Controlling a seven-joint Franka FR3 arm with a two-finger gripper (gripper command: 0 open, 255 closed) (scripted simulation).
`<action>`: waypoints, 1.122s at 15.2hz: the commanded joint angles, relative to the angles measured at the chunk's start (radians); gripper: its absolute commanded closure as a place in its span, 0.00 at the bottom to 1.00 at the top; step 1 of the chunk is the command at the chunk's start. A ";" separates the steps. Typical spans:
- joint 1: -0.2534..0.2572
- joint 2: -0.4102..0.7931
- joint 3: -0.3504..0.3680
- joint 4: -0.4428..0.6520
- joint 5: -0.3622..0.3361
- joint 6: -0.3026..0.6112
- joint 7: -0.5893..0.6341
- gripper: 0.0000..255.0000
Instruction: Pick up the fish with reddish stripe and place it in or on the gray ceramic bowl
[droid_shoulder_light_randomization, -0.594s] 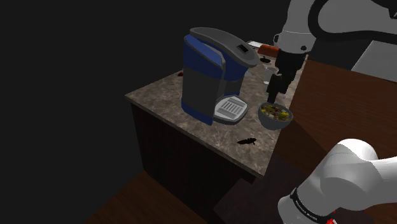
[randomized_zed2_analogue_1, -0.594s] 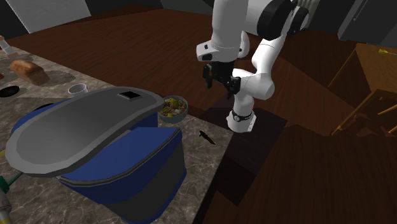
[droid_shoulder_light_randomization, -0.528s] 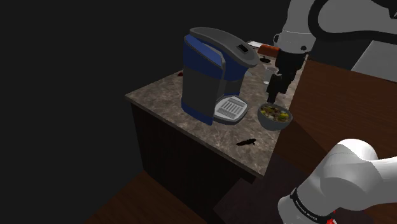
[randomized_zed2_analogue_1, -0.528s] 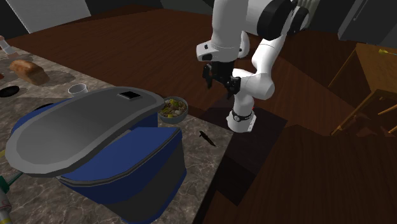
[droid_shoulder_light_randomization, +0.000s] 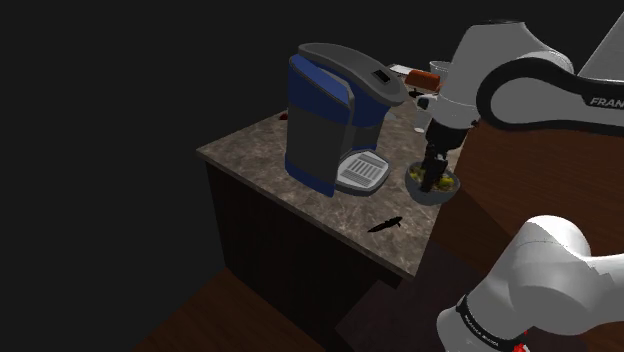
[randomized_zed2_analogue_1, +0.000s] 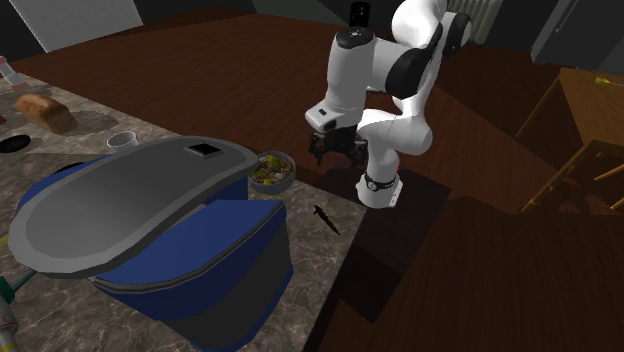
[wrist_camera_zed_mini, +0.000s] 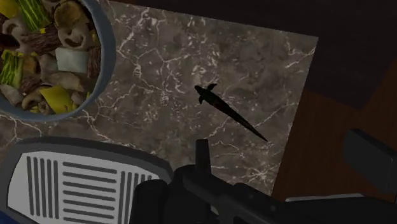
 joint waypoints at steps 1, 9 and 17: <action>0.027 -0.017 -0.060 -0.081 -0.044 0.090 -0.129 0.00; 0.118 0.056 -0.343 -0.285 -0.232 0.449 -0.616 0.00; 0.154 0.212 -0.459 -0.343 -0.304 0.676 -0.724 0.00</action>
